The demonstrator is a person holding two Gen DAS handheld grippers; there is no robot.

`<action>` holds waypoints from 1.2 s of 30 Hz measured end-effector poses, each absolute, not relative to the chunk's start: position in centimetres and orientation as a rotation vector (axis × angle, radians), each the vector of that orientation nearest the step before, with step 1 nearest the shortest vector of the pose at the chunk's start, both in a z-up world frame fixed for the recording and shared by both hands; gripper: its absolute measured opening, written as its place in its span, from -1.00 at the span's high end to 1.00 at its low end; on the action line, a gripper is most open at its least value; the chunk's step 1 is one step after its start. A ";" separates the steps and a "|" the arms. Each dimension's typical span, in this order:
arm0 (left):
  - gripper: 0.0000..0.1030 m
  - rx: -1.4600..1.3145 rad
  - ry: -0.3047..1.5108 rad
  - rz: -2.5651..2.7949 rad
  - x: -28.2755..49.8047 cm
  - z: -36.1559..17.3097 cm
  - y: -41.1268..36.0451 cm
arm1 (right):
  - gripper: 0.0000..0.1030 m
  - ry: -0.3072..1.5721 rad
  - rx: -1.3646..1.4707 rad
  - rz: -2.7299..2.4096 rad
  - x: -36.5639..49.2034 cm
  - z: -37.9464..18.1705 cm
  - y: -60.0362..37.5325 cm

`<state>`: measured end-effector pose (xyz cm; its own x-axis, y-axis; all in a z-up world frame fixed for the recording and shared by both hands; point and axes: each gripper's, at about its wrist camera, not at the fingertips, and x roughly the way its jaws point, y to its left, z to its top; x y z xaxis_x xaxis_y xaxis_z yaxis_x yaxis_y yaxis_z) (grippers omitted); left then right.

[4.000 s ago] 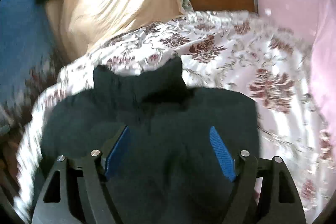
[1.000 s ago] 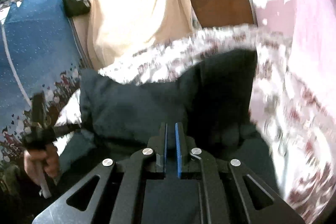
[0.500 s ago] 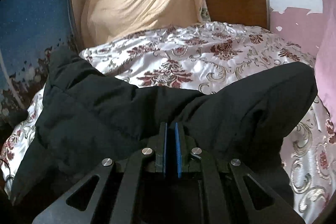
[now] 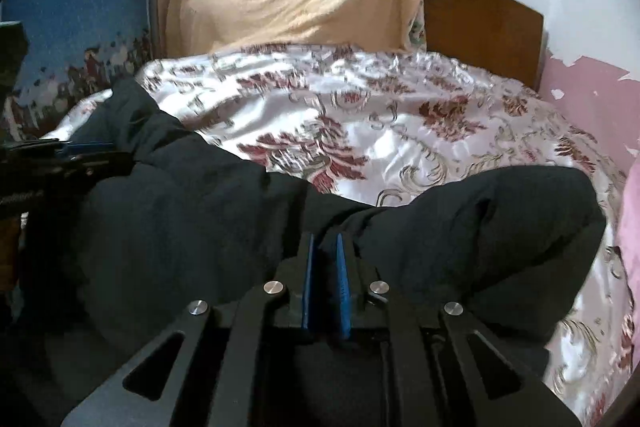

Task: Fold large clothes
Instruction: 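Lower the folded hem onto the jacket with both grippers and release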

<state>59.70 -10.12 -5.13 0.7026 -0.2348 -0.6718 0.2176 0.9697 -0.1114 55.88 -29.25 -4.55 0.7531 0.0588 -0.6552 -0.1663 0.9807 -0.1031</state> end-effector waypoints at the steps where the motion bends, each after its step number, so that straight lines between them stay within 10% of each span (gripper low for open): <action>1: 0.26 -0.021 0.738 -0.244 60.1 -5.9 -10.3 | 0.80 0.715 -0.154 0.120 56.6 -5.2 -29.3; 26: 0.23 -0.060 0.628 -0.232 60.5 -8.1 -10.5 | 0.72 0.598 -0.124 0.057 57.4 -6.9 -29.2; 31: -0.11 -0.088 0.585 -0.238 59.7 -7.5 -9.9 | 0.28 0.574 -0.093 0.035 55.3 -5.0 -29.5; 34: -0.64 -0.108 0.482 -0.249 57.9 -6.4 -9.3 | -0.79 0.551 -0.027 0.087 54.4 -4.2 -29.9; 36: -0.65 -0.103 0.417 -0.294 56.7 -5.7 -9.5 | -0.92 0.531 -0.043 0.087 53.8 -3.9 -29.5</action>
<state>56.71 -9.51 -5.69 0.8730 -0.3017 -0.3833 0.2599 0.9526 -0.1580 53.85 -29.54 -3.86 0.8585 0.0719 -0.5077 -0.0944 0.9954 -0.0186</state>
